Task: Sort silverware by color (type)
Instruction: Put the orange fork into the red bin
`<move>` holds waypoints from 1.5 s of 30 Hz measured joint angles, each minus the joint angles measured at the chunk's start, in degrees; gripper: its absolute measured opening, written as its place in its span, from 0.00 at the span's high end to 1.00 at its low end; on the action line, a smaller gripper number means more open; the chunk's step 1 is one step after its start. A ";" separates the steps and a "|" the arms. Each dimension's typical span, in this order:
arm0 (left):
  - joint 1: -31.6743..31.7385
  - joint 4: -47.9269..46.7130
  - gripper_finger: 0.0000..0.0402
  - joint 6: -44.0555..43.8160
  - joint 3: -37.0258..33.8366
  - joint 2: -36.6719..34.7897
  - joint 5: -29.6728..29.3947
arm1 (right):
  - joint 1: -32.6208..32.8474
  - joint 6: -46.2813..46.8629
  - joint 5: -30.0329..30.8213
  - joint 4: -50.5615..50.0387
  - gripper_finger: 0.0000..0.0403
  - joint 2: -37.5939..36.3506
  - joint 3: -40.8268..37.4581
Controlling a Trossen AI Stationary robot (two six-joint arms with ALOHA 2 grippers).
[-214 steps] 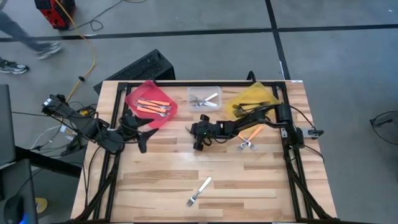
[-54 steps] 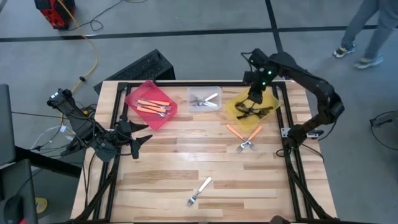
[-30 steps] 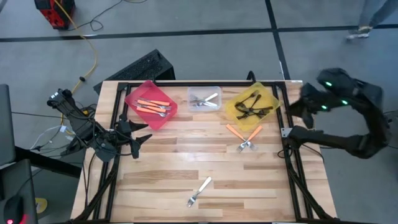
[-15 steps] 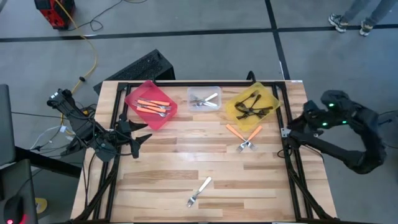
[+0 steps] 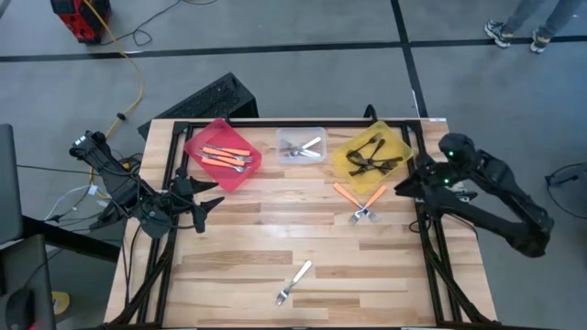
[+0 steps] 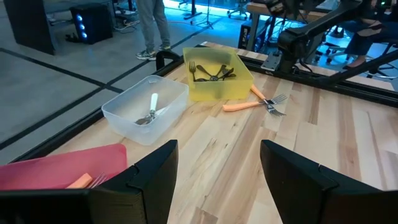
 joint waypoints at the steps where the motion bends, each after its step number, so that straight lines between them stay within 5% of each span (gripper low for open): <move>1: 0.02 -0.08 0.47 -0.02 0.00 0.00 -0.21 | 1.02 1.29 -1.01 4.19 0.66 0.01 -0.42; 11: 0.02 -0.35 0.47 -0.38 0.00 0.02 -1.78 | 22.89 9.39 3.01 49.89 0.66 6.69 -1.64; 14: 0.02 -0.37 0.47 -0.99 0.00 0.02 -1.76 | 31.40 6.69 7.14 56.82 0.66 10.61 -1.61; 22: 0.02 -0.38 0.47 -1.01 0.00 0.00 -1.58 | 46.76 -3.83 32.58 33.98 0.66 18.60 3.28; 26: 0.02 -0.49 0.47 -0.99 0.00 0.00 -1.58 | 51.44 -3.57 40.73 24.42 0.66 22.63 4.74; 38: 0.02 -0.92 0.47 -0.96 0.00 0.02 -1.67 | 55.59 -5.98 46.83 11.70 0.38 36.21 4.94; 45: 0.02 -0.92 0.47 -0.94 0.00 0.02 -1.60 | 55.73 -10.51 46.86 11.87 0.36 45.35 4.94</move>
